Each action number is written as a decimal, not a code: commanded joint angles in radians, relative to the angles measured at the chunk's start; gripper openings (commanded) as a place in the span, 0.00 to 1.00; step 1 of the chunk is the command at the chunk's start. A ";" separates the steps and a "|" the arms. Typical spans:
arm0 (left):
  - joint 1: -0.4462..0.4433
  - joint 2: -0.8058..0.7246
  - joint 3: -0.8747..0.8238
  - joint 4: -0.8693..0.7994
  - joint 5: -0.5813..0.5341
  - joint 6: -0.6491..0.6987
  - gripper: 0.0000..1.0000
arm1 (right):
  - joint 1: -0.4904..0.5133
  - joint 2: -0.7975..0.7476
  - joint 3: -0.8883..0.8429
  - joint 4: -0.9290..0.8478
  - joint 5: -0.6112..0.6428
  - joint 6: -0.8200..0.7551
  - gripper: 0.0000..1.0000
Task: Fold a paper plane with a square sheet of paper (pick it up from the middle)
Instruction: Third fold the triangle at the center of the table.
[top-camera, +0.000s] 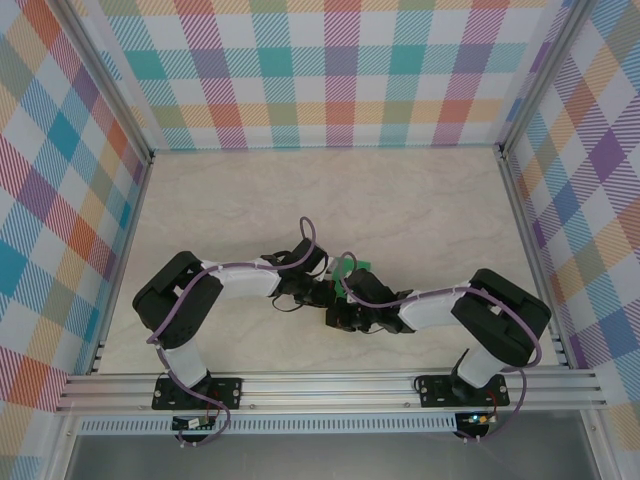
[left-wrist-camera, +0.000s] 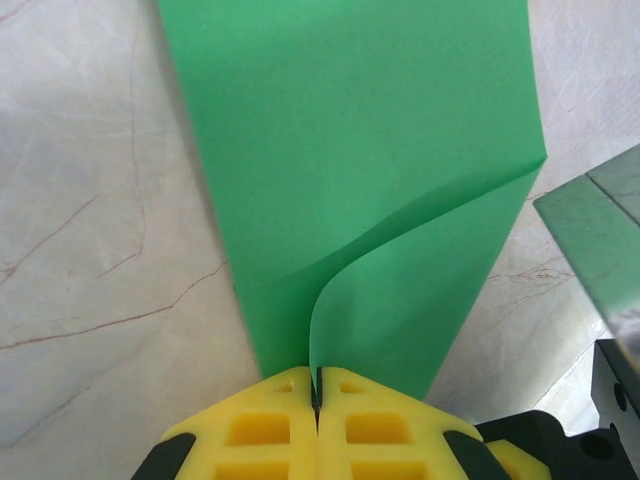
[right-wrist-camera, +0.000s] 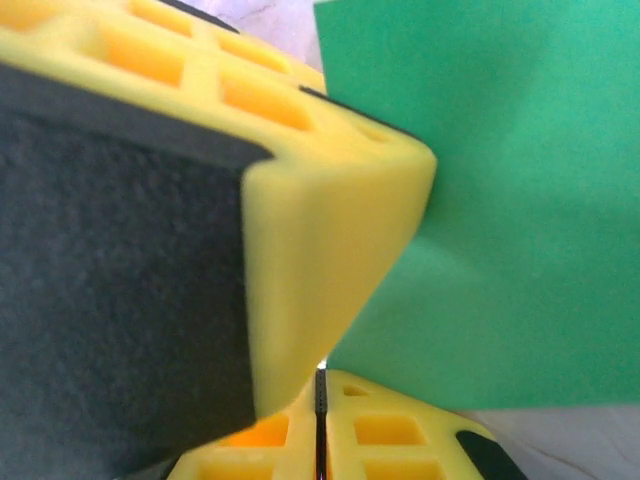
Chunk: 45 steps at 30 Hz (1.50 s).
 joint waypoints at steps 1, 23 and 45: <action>0.008 0.022 -0.026 -0.063 -0.041 -0.007 0.00 | 0.020 0.034 0.021 -0.071 0.048 0.002 0.08; 0.007 0.012 -0.028 -0.072 -0.048 -0.006 0.00 | 0.027 0.037 0.045 -0.045 0.052 0.012 0.10; 0.006 0.015 -0.030 -0.080 -0.055 -0.005 0.00 | -0.200 -0.190 0.022 -0.160 -0.002 -0.068 0.14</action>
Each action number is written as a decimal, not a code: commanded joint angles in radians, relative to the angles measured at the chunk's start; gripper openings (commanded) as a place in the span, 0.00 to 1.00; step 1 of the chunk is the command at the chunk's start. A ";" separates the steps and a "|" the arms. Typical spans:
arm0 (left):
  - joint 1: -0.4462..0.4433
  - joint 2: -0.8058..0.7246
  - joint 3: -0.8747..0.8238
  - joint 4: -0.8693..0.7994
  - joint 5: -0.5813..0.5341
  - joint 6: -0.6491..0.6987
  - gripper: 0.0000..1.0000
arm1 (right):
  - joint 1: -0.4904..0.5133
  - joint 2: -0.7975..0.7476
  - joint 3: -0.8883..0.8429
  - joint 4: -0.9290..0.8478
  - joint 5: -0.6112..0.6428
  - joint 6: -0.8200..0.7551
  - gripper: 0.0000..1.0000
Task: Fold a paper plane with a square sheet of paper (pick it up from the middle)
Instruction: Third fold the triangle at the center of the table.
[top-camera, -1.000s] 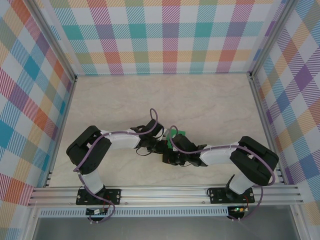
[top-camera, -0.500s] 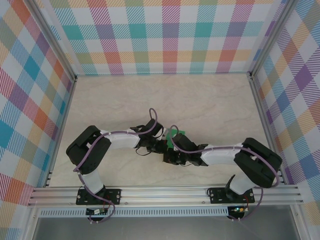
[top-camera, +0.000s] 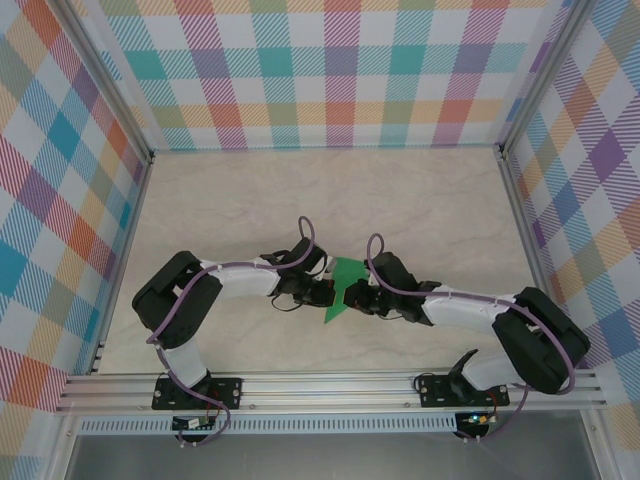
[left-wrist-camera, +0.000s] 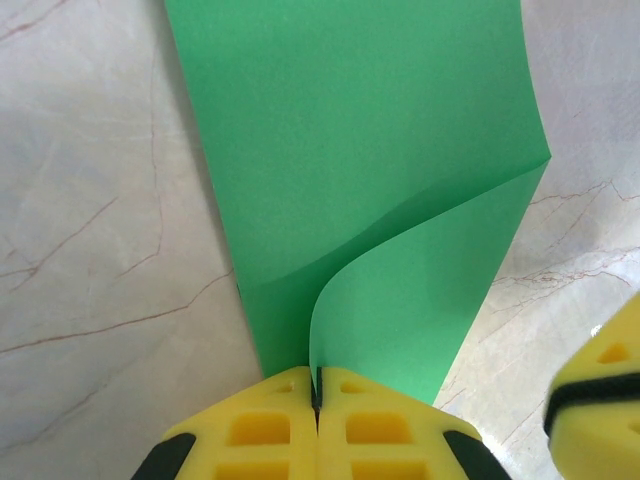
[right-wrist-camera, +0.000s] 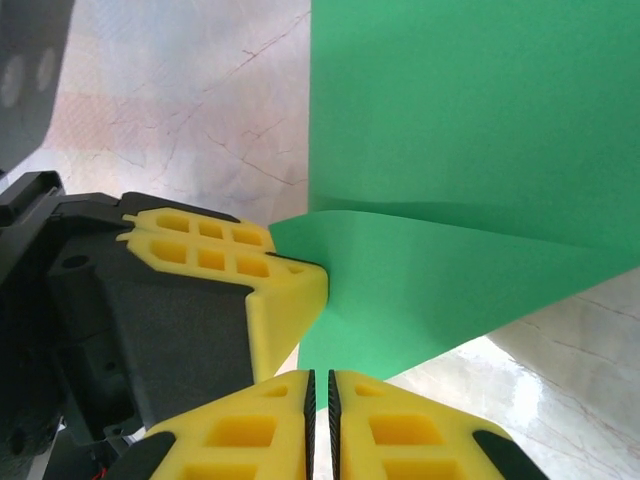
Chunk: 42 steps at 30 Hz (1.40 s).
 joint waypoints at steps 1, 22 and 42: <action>0.003 0.017 -0.028 -0.074 -0.054 -0.005 0.00 | -0.027 0.040 0.038 0.034 -0.040 -0.025 0.14; 0.003 0.029 -0.021 -0.087 -0.053 -0.002 0.00 | -0.093 0.101 0.053 -0.002 -0.078 -0.078 0.16; 0.003 0.026 -0.022 -0.092 -0.057 -0.001 0.00 | -0.175 0.198 0.050 0.043 -0.136 -0.112 0.15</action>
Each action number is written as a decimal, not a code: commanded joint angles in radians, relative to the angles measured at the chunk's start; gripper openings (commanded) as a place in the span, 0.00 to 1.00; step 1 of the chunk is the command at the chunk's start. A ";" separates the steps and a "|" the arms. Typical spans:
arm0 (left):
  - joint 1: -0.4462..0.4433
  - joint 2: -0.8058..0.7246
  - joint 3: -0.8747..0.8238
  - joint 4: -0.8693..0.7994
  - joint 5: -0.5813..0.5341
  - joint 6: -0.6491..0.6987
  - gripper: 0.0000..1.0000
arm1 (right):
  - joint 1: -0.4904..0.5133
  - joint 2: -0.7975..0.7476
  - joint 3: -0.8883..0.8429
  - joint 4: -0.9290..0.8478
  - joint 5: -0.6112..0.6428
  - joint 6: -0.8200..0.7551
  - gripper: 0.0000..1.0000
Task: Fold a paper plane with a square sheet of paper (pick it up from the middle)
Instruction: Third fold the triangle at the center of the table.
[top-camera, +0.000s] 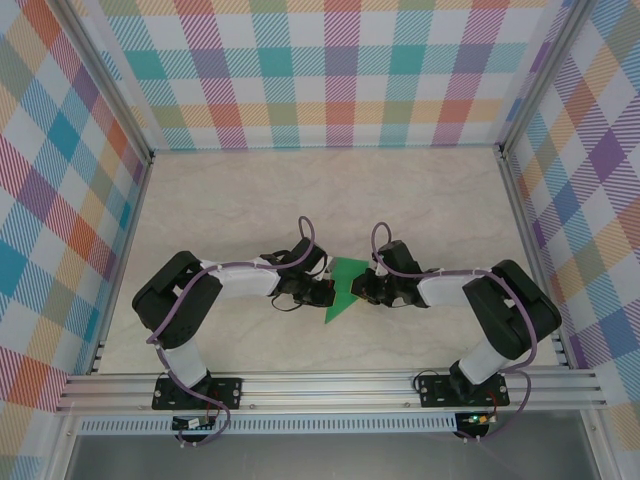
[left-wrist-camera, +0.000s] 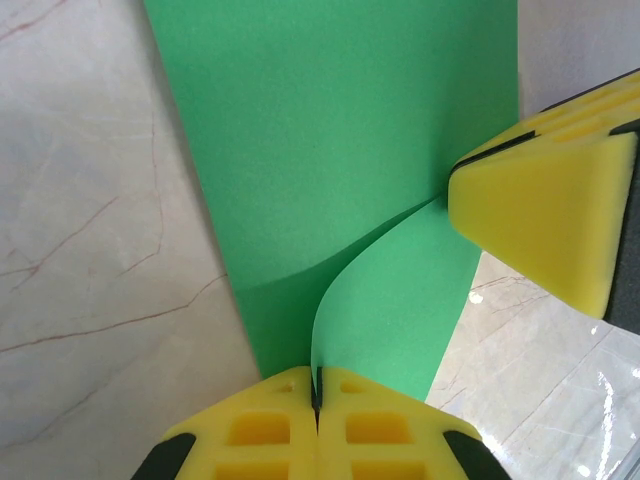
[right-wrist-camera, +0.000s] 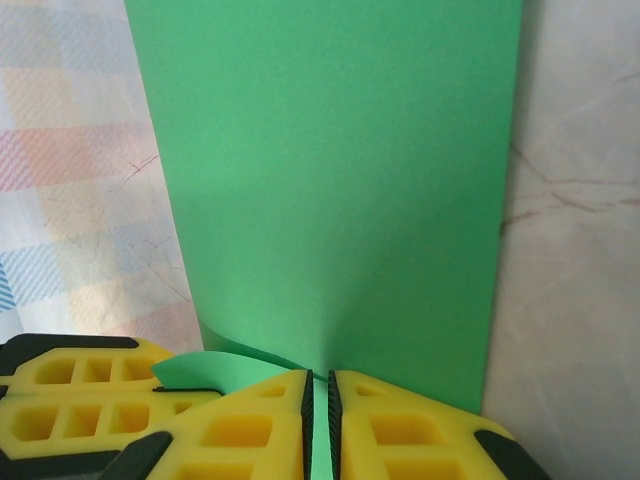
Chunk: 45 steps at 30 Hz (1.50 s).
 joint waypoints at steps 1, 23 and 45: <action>0.003 0.025 -0.022 -0.093 -0.057 -0.001 0.00 | -0.010 -0.020 0.013 -0.034 -0.008 -0.037 0.15; 0.002 -0.021 -0.019 -0.108 -0.024 -0.019 0.03 | -0.072 0.032 0.028 -0.056 -0.080 -0.139 0.15; -0.036 -0.404 -0.035 -0.253 -0.127 -0.146 0.45 | -0.024 -0.157 0.068 -0.401 -0.154 -0.363 0.20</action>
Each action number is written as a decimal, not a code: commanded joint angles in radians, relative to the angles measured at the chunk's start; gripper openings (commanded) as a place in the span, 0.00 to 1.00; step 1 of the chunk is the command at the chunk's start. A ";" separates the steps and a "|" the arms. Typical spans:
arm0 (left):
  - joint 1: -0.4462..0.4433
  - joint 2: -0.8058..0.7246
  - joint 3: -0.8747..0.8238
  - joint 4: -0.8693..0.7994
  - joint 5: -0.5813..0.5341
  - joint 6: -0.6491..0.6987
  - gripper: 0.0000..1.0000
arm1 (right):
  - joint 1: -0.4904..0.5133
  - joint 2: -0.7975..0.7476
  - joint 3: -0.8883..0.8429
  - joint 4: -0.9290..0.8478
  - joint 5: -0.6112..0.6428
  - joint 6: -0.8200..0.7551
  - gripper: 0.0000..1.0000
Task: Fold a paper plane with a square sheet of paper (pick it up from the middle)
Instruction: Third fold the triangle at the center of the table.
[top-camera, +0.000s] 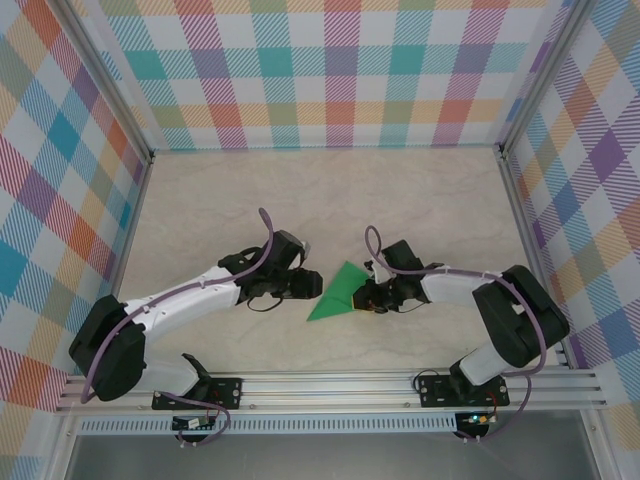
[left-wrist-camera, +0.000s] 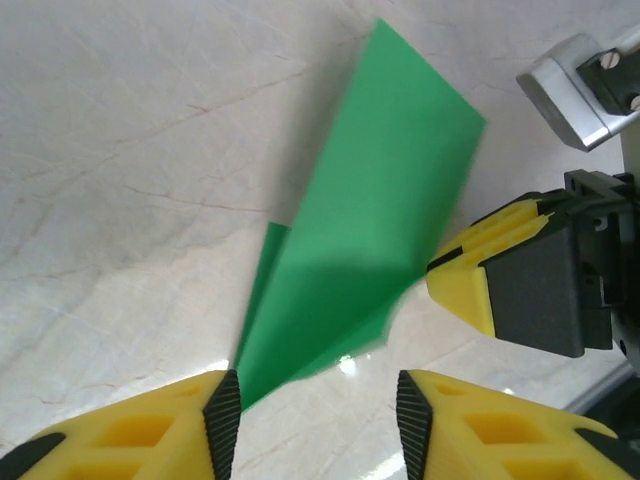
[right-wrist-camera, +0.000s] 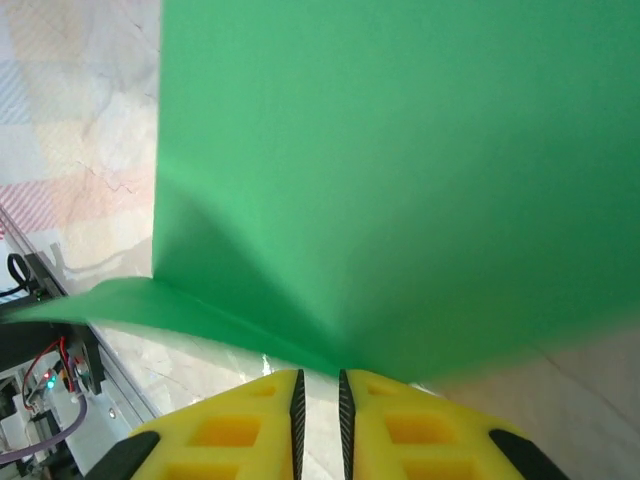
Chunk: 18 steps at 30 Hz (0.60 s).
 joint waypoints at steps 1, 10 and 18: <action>-0.043 0.013 0.007 -0.005 0.042 0.007 0.44 | 0.003 -0.112 0.028 -0.112 0.067 -0.023 0.22; -0.078 0.204 0.096 -0.070 -0.136 0.061 0.59 | 0.001 -0.374 -0.068 -0.159 0.198 0.129 0.42; -0.046 0.337 0.113 -0.041 -0.058 0.073 0.62 | 0.002 -0.517 -0.133 -0.191 0.158 0.169 0.49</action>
